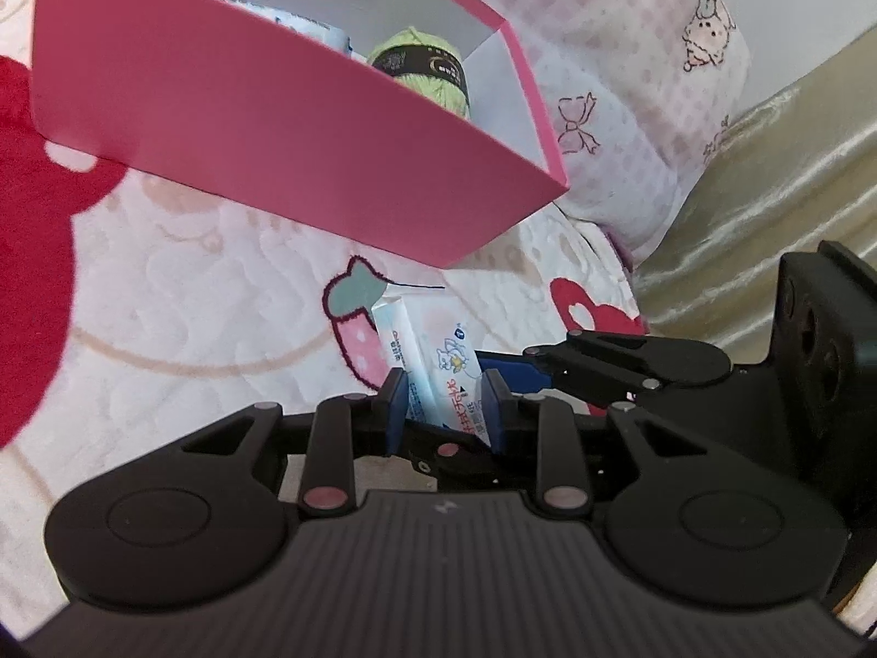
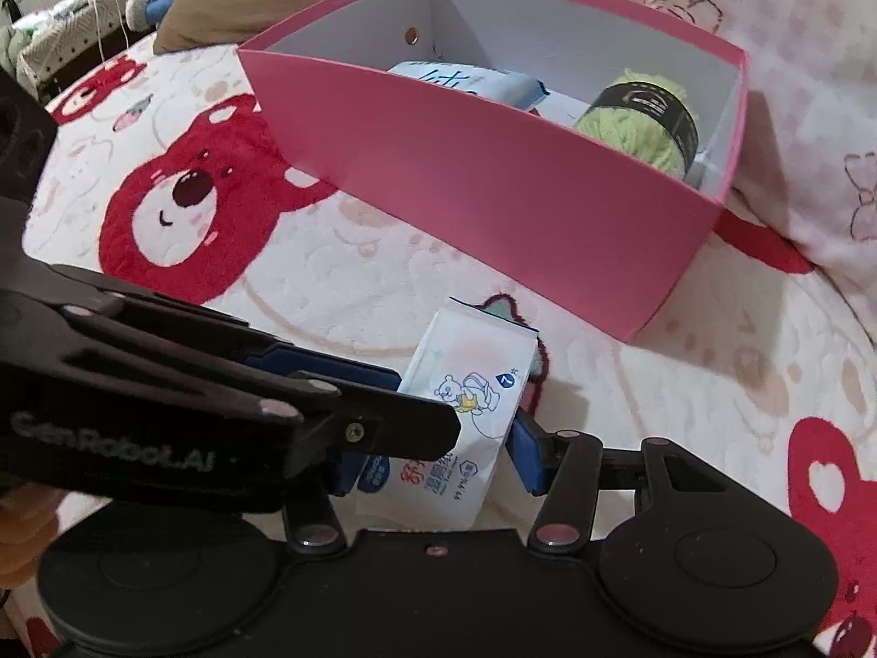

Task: Organize objects
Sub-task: 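Lift the tissue pack with the right gripper and carry it over the pink box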

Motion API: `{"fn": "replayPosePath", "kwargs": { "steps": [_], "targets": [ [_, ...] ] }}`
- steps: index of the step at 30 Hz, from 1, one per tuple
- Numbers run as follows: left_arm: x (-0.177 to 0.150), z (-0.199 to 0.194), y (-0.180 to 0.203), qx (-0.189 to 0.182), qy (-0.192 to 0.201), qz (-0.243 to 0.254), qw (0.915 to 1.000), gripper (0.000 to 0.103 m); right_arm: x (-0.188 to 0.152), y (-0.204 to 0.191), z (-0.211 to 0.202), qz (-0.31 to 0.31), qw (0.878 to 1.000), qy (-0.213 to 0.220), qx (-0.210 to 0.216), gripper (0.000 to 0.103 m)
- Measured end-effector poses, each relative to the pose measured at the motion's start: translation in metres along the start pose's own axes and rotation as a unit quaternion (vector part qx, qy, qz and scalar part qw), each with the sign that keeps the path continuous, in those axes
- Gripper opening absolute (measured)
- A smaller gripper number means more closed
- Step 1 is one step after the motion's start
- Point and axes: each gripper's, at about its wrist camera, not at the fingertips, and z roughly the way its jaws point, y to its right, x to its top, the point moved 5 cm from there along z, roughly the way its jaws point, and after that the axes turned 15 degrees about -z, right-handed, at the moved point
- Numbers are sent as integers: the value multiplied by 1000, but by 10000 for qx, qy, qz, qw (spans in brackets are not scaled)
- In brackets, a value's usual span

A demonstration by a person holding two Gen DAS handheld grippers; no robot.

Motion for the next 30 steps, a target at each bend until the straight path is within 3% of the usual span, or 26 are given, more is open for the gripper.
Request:
{"fn": "replayPosePath", "kwargs": {
  "steps": [17, 22, 26, 30],
  "targets": [
    [9, -74, 23, -1, 127, 128, 9998, 27, 25, -40, -70, -55, 9976, 602, -325, 48],
    [15, -86, 25, -157, 184, 56, 9997, 27, 31, -44, -86, 43, 9960, 787, -415, 47],
    [16, -93, 29, -62, 212, 81, 9997, 27, 35, -45, -91, 195, 9945, 920, -456, 47],
    [19, -101, 34, -21, 210, 32, 9998, 36, 38, -54, -100, 203, 9920, 1112, -565, 47]
  ]
}}
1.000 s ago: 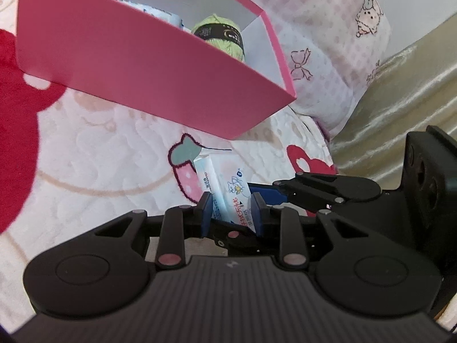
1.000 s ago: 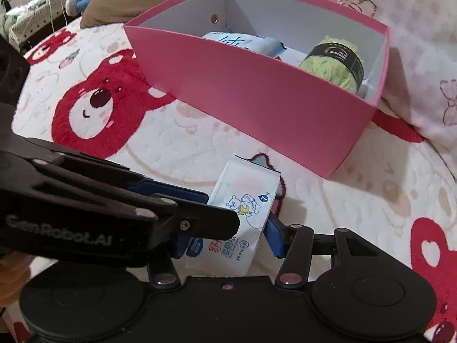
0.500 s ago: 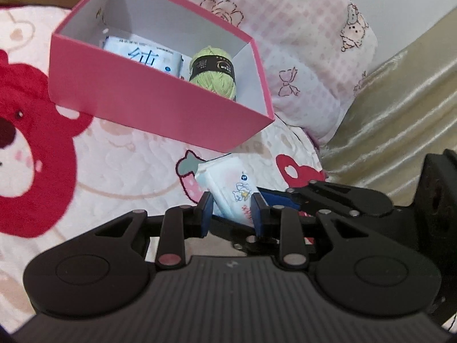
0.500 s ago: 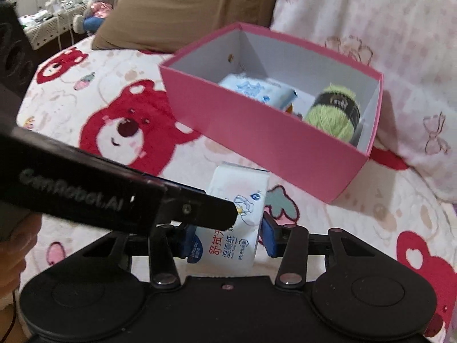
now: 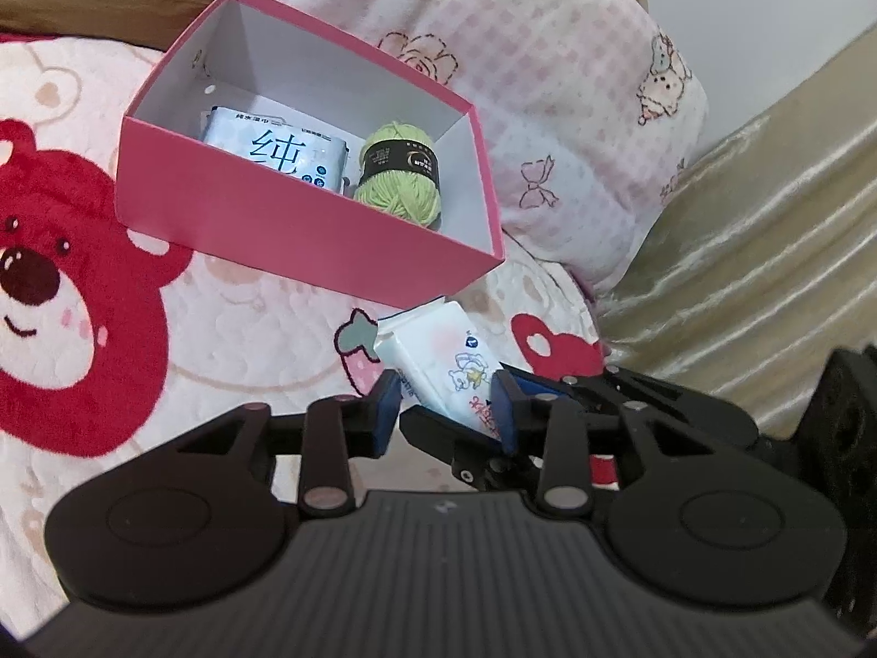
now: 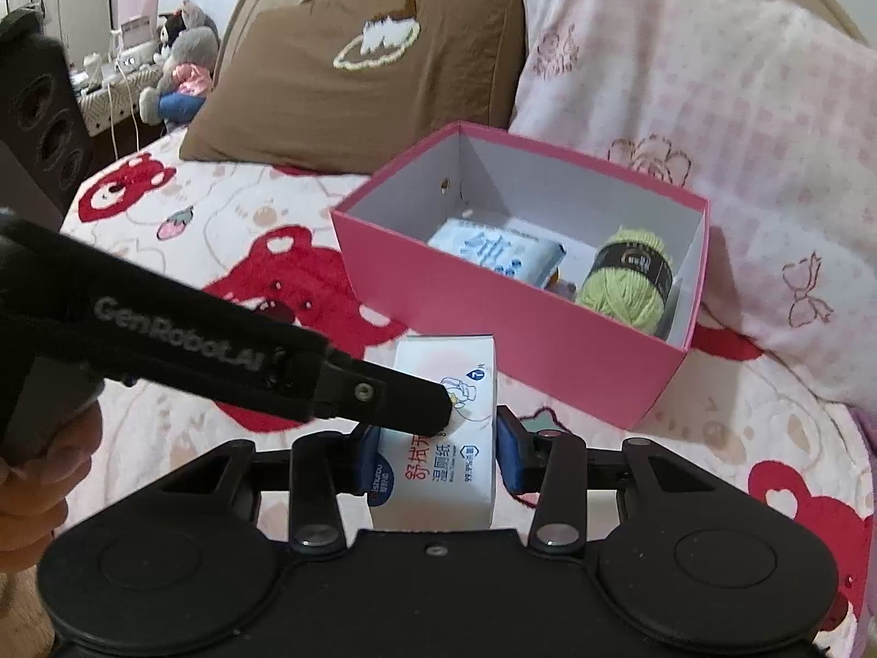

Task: Organize objects
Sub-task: 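Lift the tissue pack with the right gripper and carry it over the pink box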

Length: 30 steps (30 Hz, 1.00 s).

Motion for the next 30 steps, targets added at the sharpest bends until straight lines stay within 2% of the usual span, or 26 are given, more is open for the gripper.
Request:
{"fn": "replayPosePath", "kwargs": {
  "steps": [2, 11, 19, 21, 26, 30],
  "targets": [
    [2, -4, 2, -10, 43, -3, 10000, 39, 3, -2, -5, 22, 9999, 112, -56, 47],
    [14, -20, 20, 107, 251, 114, 9996, 37, 19, -3, -18, 183, 9988, 419, -145, 46],
    [33, -34, 36, 253, 412, 369, 9981, 37, 37, 4, -25, 455, 9968, 664, -14, 47],
    [42, -35, 40, 309, 405, 456, 9977, 36, 44, 7, -25, 490, 9963, 705, -3, 47],
    [71, -29, 40, 334, 310, 194, 9988, 36, 60, 20, -14, 753, 9937, 825, 49, 48],
    [92, -25, 45, 461, 457, 301, 9974, 36, 76, 32, -3, 931, 9920, 854, 60, 48]
  ]
}}
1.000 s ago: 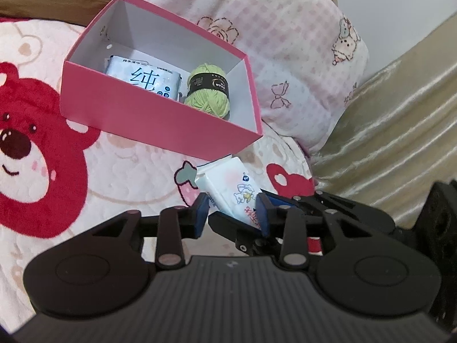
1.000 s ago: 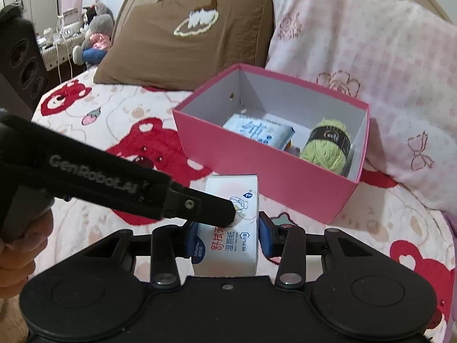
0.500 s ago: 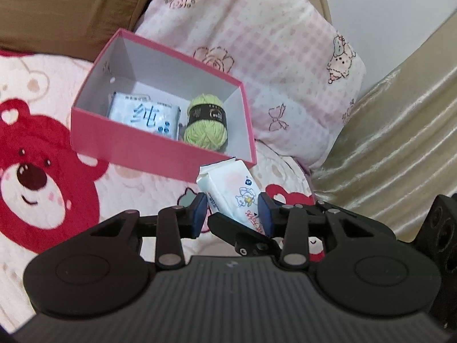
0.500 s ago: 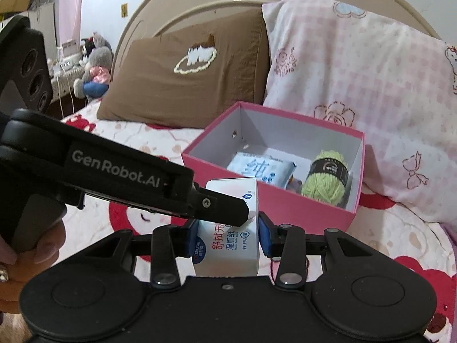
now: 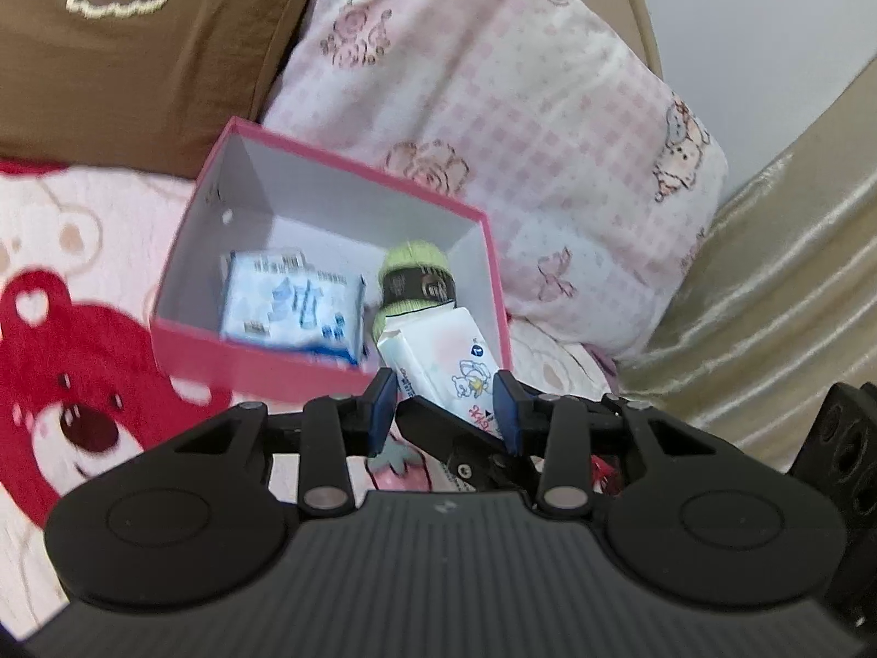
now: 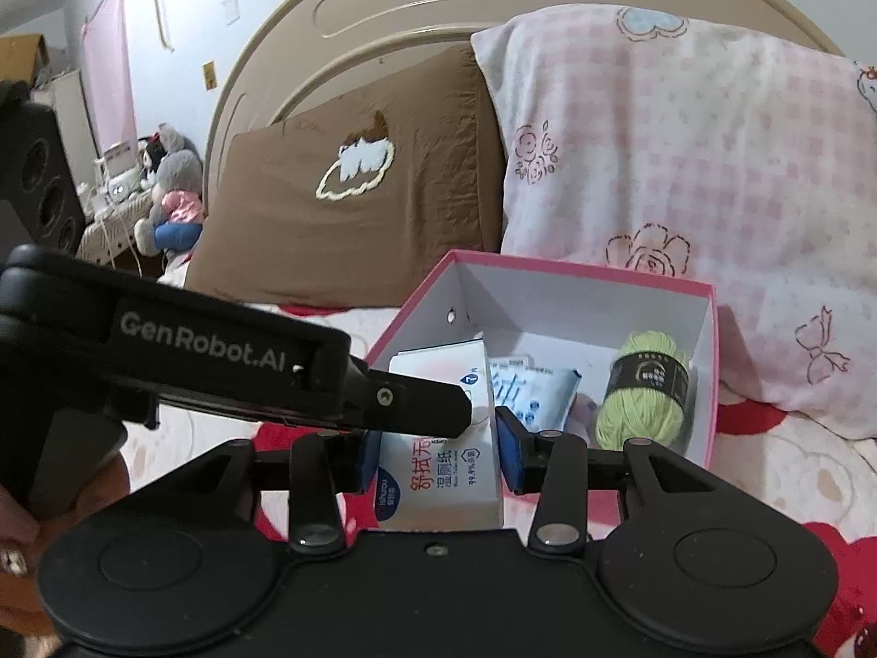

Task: Organize objects
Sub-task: 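Lift the tissue pack with the right gripper and carry it over the pink box, then lower the tissue pack into the pink box and open the right gripper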

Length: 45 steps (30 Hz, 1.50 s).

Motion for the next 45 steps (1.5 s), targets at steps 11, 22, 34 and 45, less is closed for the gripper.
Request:
{"fn": "replayPosePath", "kwargs": {
  "steps": [11, 22, 34, 45],
  "targets": [
    [62, 33, -6, 325, 294, -101, 9990, 36, 45, 28, 56, 464, 9986, 28, 239, 48],
    [85, 71, -38, 313, 351, 133, 9988, 36, 45, 44, 120, 768, 9958, -18, 495, 48],
    [83, 120, -62, 578, 223, 242, 9978, 36, 20, 59, 162, 965, 9935, -188, 573, 47],
    [75, 156, -82, 880, 2, 125, 9960, 33, -2, 69, 191, 953, 9932, -453, 499, 47]
  ]
}}
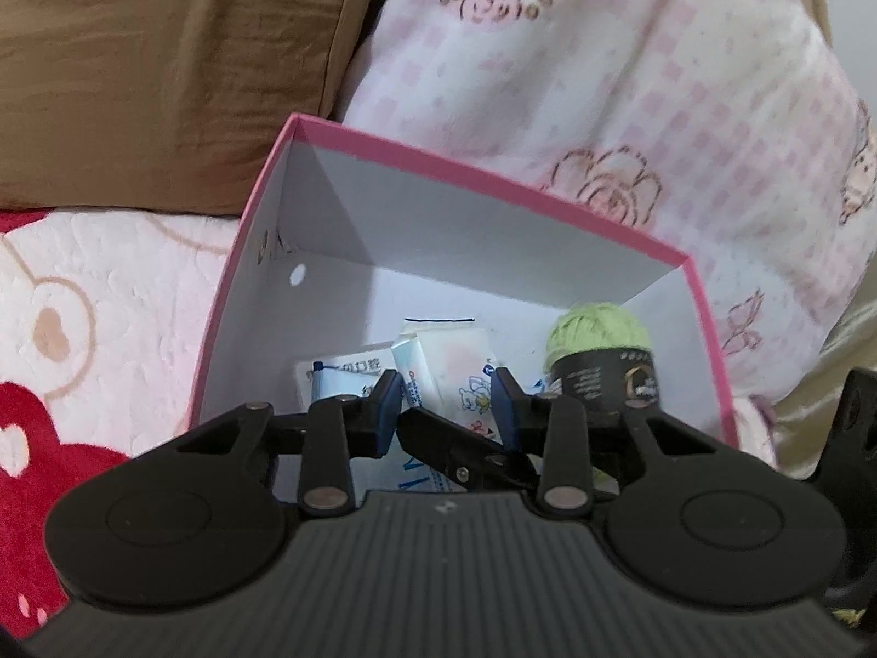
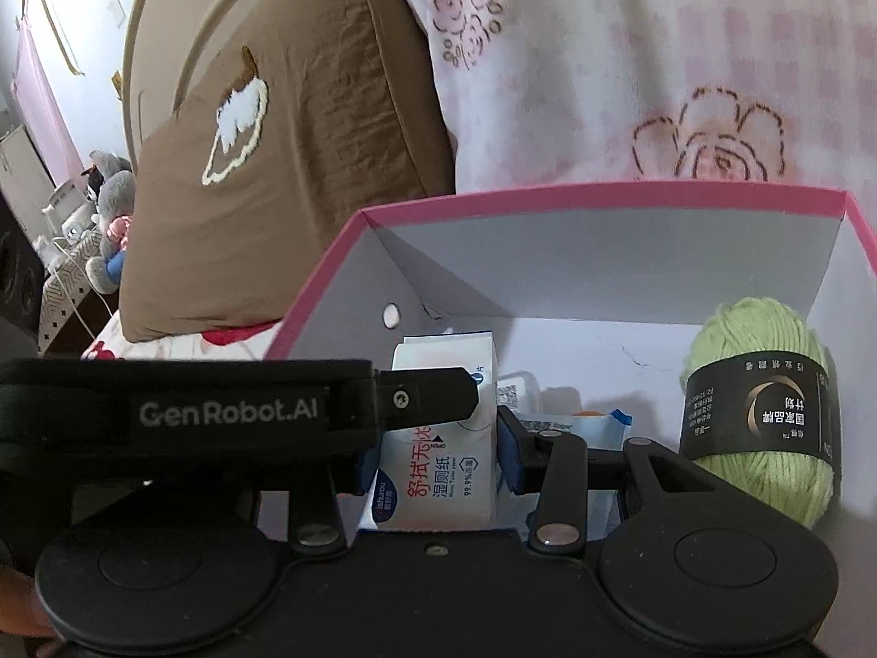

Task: Organize objects
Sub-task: 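Lower the tissue pack into the pink box and open the right gripper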

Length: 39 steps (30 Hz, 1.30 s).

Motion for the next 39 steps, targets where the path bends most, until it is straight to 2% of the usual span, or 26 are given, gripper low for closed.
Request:
{"fn": "replayPosePath", "kwargs": {
  "steps": [6, 10, 12, 14, 16, 17, 24, 27, 30, 34, 37, 38, 39],
  "targets": [
    [-7, 9, -5, 71, -32, 50, 10000, 31, -9, 6, 2, -4, 9999, -101, 41, 49],
    [-7, 13, -7, 77, 37, 26, 10000, 31, -9, 2, -4, 11, 9994, -317, 139, 66],
    [-6, 14, -7, 76, 23, -6, 10000, 31, -10, -3, -12, -205, 9993, -323, -49, 66],
    [-6, 16, -3, 32, 9, 0, 10000, 31, -13, -5, -16, -383, 9982, -383, -270, 59],
    [-5, 19, 1, -19, 14, -35, 10000, 31, -15, -5, -15, -408, 9980, -376, -300, 42],
    [-4, 20, 3, 21, 36, -29, 10000, 31, -15, -6, -14, -403, 9983, -323, -283, 38],
    [-9, 4, 11, 172, 8, 316, 9994, 31, -13, 1, -8, -249, 9984, -108, -497, 31],
    [-9, -1, 14, 239, 54, 523, 9983, 30, -15, -3, -5, -233, 9987, -31, -446, 31],
    [-5, 3, 9, 330, -6, 360, 9988, 27, -13, -7, -6, -316, 9987, -82, -397, 37],
    [-7, -4, 11, 234, 29, 519, 9984, 27, -21, -10, -22, -490, 9981, 59, -359, 43],
    [-9, -19, 13, 171, 25, 603, 9980, 27, -33, -10, -35, -589, 9976, -9, -352, 44],
    [-9, -24, 13, 209, 23, 597, 9980, 28, -33, -11, -40, -598, 9976, 13, -351, 45],
    [-9, -27, 12, 239, 16, 600, 9979, 29, -32, -12, -46, -662, 9971, 55, -381, 52]
  ]
}}
